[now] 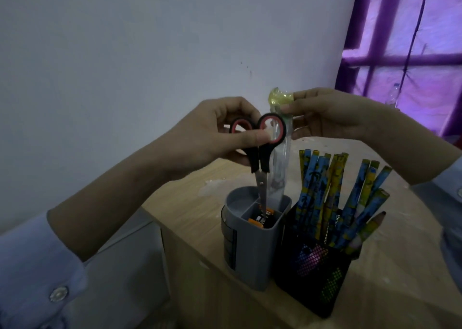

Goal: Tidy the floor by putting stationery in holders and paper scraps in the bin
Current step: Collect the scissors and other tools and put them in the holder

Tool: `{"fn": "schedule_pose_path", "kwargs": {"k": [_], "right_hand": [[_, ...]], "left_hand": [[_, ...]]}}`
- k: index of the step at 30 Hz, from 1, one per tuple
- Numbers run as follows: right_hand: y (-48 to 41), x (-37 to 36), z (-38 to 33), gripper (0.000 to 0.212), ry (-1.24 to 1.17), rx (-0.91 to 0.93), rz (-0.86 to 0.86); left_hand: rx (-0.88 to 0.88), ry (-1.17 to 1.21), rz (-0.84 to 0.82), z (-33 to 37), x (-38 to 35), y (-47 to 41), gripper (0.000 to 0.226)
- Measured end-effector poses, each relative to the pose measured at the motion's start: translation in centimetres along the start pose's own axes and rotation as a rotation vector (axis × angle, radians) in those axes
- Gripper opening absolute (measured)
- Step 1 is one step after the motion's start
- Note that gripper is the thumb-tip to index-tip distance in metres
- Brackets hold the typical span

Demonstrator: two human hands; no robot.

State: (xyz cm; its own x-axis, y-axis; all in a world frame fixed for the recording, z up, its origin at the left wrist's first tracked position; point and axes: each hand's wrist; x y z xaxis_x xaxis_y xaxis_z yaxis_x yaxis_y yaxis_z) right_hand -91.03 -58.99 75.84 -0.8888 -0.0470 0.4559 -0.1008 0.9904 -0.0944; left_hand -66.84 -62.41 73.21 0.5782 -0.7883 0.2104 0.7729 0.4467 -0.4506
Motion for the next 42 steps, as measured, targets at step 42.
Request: {"fn": "schedule_pose_path", "kwargs": {"k": [42], "right_hand": [[0.5,-0.6,-0.2,0.086,0.453,0.002,-0.307]], "left_hand": [[0.008,-0.434,0.149,-1.0,-2.1,1.5,0.023]]}}
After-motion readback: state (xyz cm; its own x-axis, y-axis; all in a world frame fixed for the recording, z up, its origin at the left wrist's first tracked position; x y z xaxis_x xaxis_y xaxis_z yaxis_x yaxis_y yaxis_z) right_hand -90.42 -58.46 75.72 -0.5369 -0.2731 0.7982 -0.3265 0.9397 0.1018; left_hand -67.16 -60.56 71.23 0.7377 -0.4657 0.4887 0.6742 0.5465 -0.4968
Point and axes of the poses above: each hand's wrist, its own y-axis away from the middle knuckle, its own x-axis out of the back of the hand, z = x × y, and after that the axes turned 12 degrees about y, right-handed
